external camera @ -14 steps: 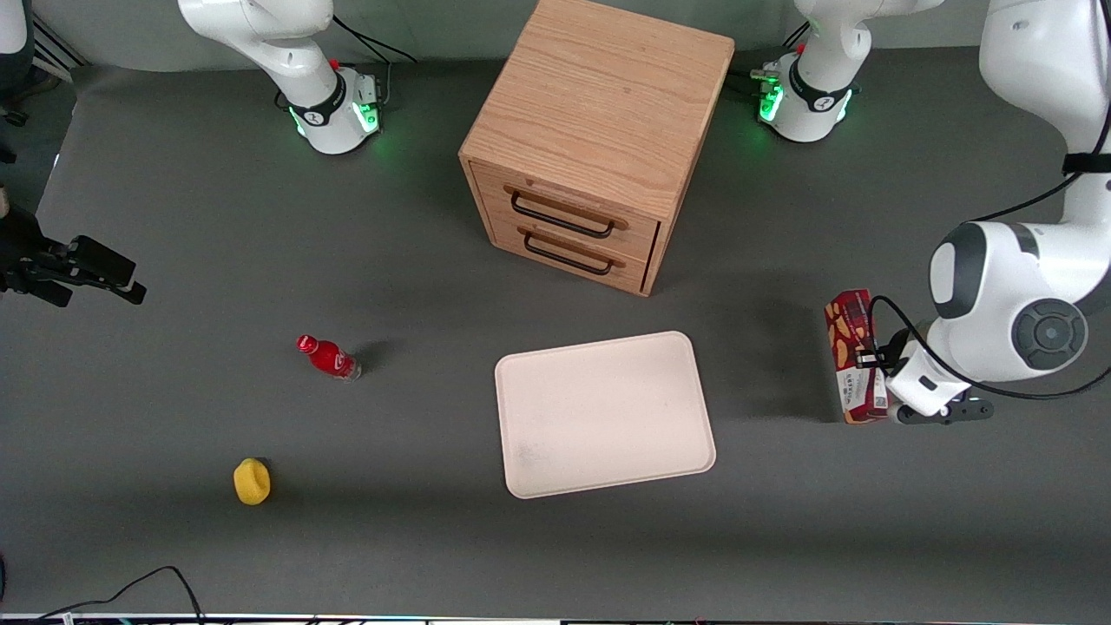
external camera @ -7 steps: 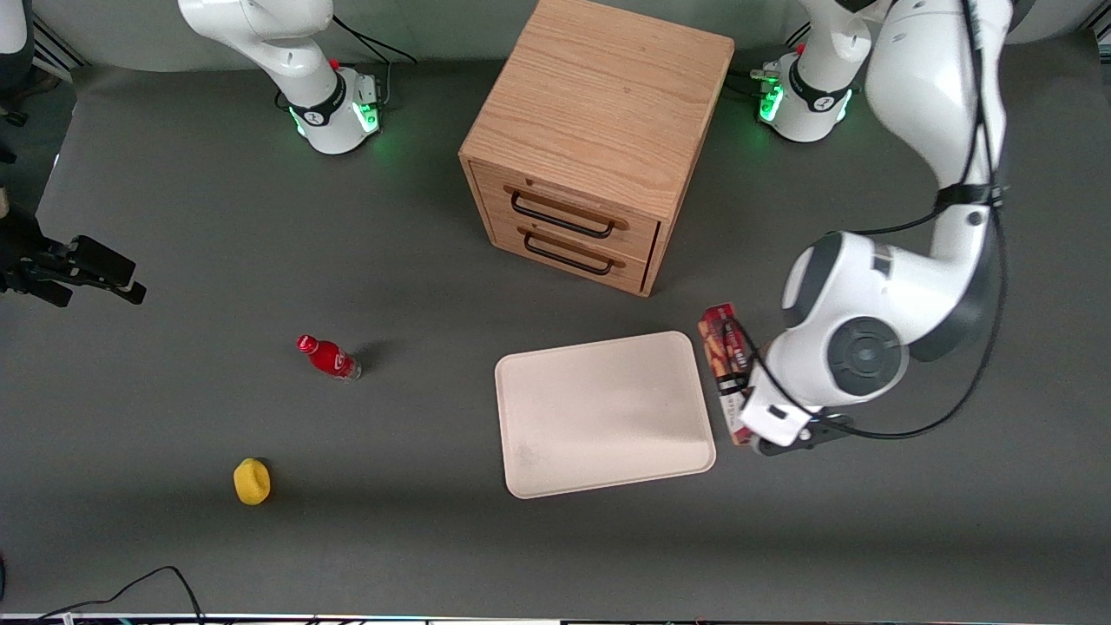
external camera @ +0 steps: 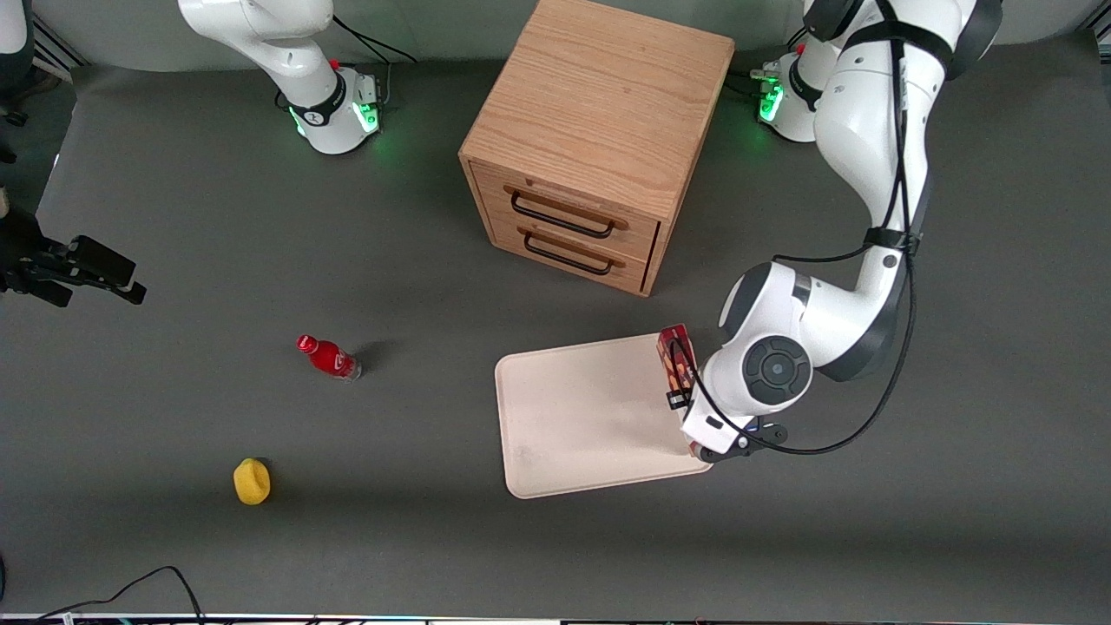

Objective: Place red cookie box on tray
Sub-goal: 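Carry the box over the white tray and lower it onto the tray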

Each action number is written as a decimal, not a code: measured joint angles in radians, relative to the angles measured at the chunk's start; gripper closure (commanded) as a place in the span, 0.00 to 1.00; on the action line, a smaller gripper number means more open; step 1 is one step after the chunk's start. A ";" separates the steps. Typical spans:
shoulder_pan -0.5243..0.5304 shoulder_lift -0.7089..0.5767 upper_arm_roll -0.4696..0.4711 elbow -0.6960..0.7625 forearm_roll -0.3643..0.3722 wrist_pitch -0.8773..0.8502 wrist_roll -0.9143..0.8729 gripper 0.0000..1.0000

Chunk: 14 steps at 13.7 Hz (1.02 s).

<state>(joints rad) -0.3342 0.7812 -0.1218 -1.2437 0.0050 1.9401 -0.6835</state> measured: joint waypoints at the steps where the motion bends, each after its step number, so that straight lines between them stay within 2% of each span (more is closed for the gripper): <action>1: -0.005 0.011 0.000 0.000 0.018 0.020 0.000 0.17; 2: -0.011 0.023 0.000 0.000 0.035 0.035 0.000 0.00; 5: -0.034 0.041 0.001 0.002 0.069 0.047 -0.013 0.00; 8: -0.034 0.030 0.008 0.031 0.070 0.003 -0.018 0.00; 11: -0.011 -0.020 0.016 0.090 0.071 -0.199 -0.017 0.00; 14: 0.056 -0.151 0.021 0.083 0.070 -0.368 0.080 0.00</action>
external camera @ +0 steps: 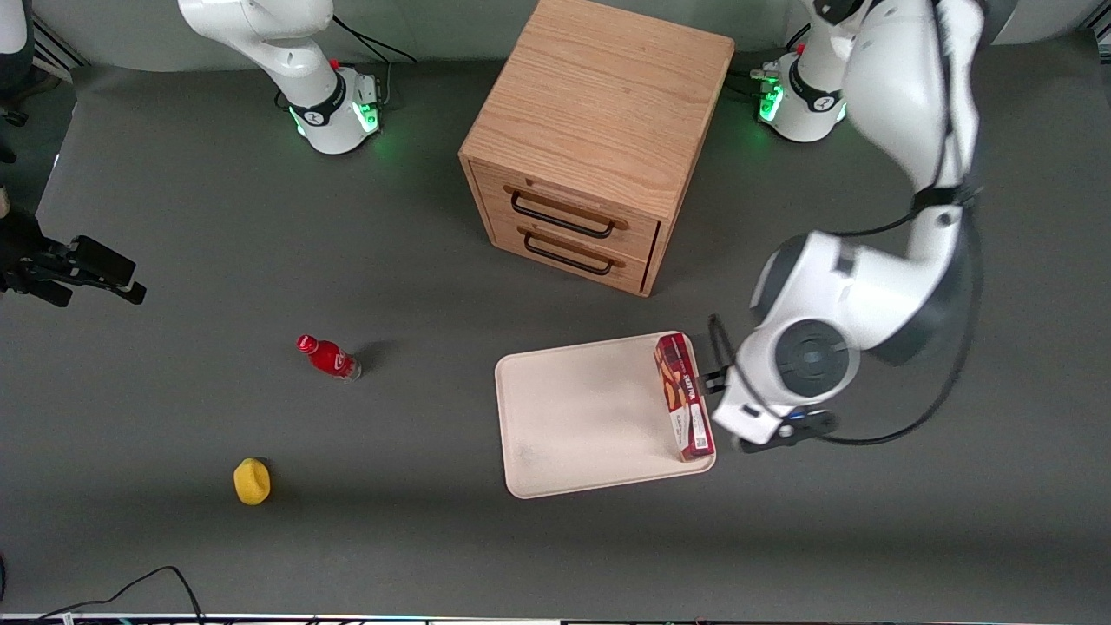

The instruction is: Place red cookie box on tray

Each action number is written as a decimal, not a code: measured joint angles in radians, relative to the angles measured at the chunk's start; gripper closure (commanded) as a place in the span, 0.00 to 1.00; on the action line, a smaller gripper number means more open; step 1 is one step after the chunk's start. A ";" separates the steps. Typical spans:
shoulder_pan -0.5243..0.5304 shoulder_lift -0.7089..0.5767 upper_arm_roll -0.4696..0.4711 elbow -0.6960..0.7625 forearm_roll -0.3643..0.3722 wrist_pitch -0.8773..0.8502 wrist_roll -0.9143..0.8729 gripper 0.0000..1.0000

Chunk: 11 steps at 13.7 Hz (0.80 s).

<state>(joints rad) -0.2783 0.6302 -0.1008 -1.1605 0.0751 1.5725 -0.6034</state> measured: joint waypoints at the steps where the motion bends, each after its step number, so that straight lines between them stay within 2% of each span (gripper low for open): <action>1: 0.038 -0.052 0.001 -0.027 -0.006 -0.023 0.050 0.00; 4: 0.158 -0.180 0.003 -0.143 -0.023 -0.035 0.203 0.00; 9: 0.328 -0.317 0.004 -0.302 -0.076 -0.031 0.465 0.00; 11: 0.372 -0.374 0.005 -0.340 -0.084 -0.030 0.516 0.00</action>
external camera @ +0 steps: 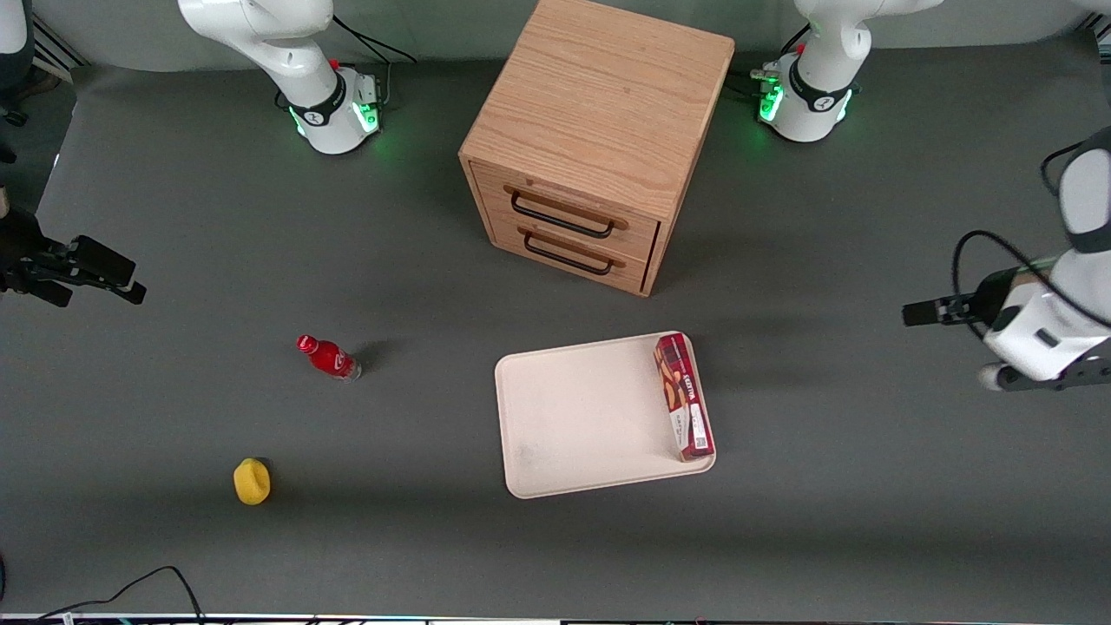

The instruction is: Place red cookie box on tray

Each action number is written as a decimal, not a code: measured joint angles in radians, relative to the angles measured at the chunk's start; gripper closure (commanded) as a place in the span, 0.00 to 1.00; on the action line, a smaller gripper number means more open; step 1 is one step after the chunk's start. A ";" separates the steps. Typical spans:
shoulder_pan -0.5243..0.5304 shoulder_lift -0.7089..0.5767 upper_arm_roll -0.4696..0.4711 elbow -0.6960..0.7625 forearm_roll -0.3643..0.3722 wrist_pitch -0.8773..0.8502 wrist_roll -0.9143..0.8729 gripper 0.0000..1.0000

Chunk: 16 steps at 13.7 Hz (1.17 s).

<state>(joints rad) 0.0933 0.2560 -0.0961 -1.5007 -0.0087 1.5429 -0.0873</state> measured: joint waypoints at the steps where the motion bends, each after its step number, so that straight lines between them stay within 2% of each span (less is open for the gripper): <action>1: 0.008 -0.030 0.000 -0.013 -0.005 0.002 0.005 0.00; 8: 0.011 -0.266 -0.014 -0.268 -0.034 0.164 0.004 0.00; 16: -0.050 -0.254 -0.020 -0.263 -0.036 0.197 -0.043 0.00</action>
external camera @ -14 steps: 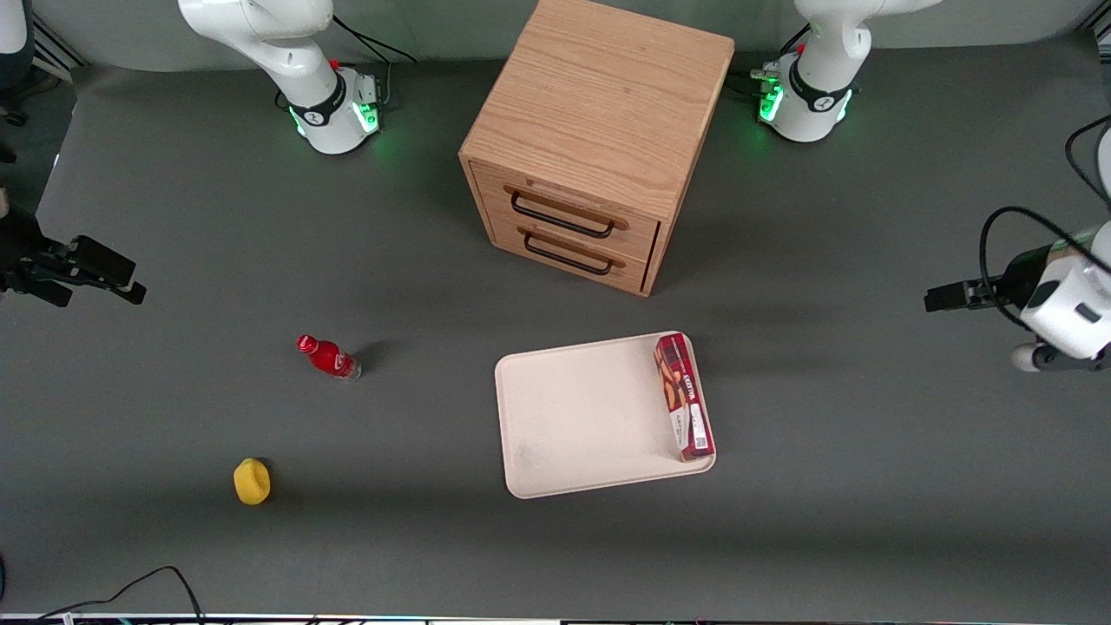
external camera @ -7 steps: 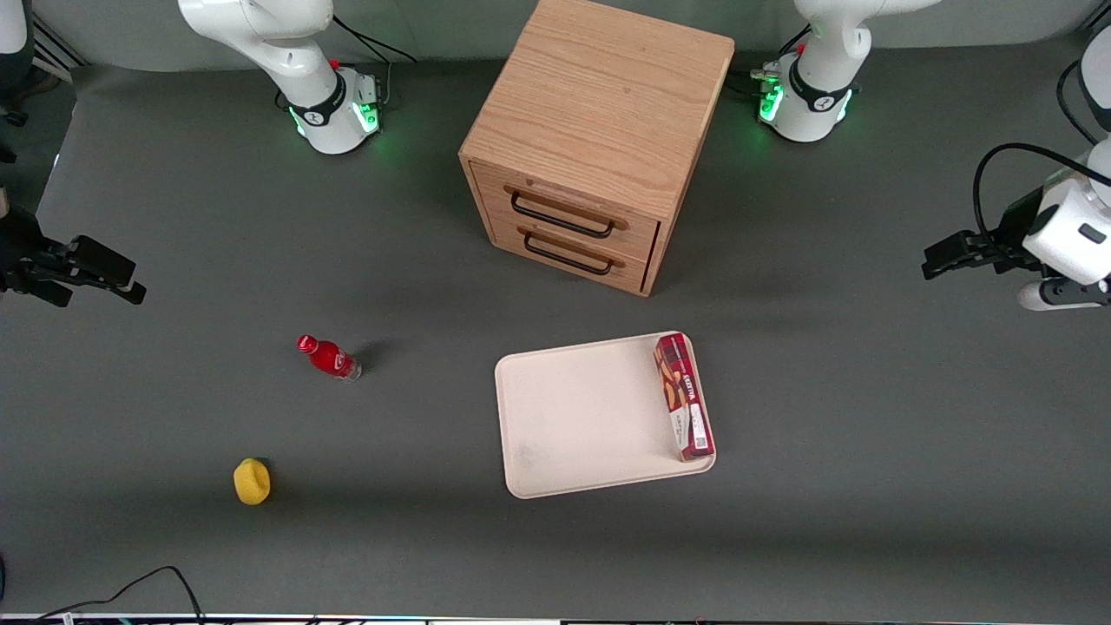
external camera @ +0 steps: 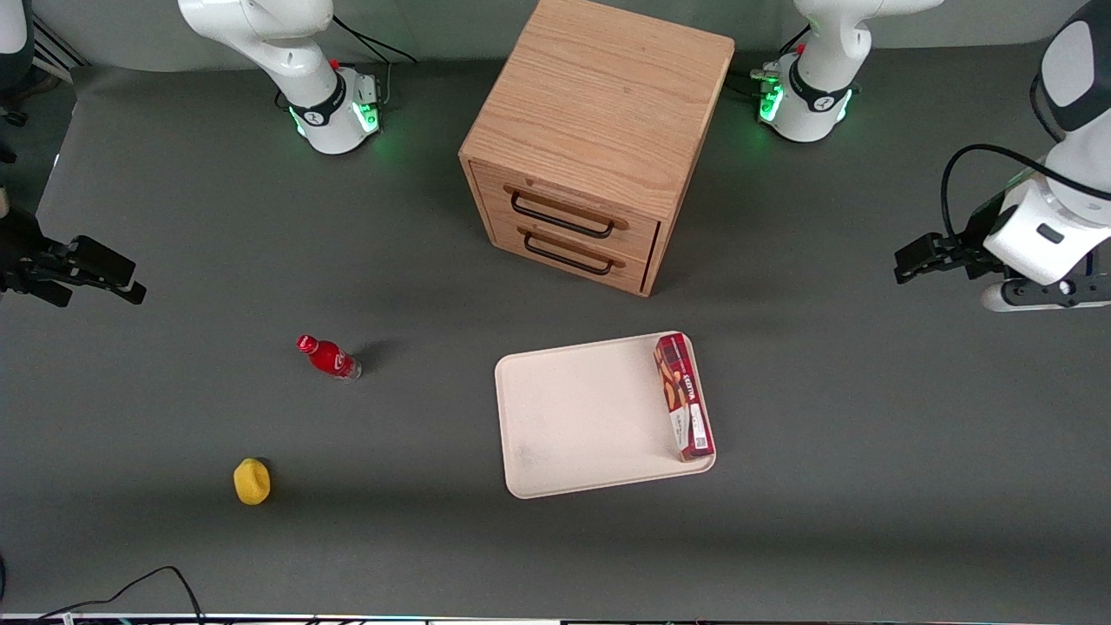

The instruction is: Place red cookie box on tray

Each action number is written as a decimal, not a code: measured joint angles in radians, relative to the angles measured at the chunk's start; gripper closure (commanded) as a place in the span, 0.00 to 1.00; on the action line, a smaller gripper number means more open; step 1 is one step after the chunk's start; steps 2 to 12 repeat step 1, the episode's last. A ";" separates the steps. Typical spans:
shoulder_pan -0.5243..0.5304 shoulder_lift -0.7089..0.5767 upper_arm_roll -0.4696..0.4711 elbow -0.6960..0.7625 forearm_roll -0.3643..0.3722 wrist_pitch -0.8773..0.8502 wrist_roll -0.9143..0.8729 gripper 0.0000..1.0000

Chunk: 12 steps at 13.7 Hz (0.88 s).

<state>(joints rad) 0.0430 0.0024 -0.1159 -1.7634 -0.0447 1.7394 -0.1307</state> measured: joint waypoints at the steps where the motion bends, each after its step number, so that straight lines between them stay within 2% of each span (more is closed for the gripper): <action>1: 0.000 0.006 0.001 0.004 0.000 0.000 -0.001 0.00; 12: 0.000 0.006 0.001 0.004 0.000 0.000 -0.001 0.00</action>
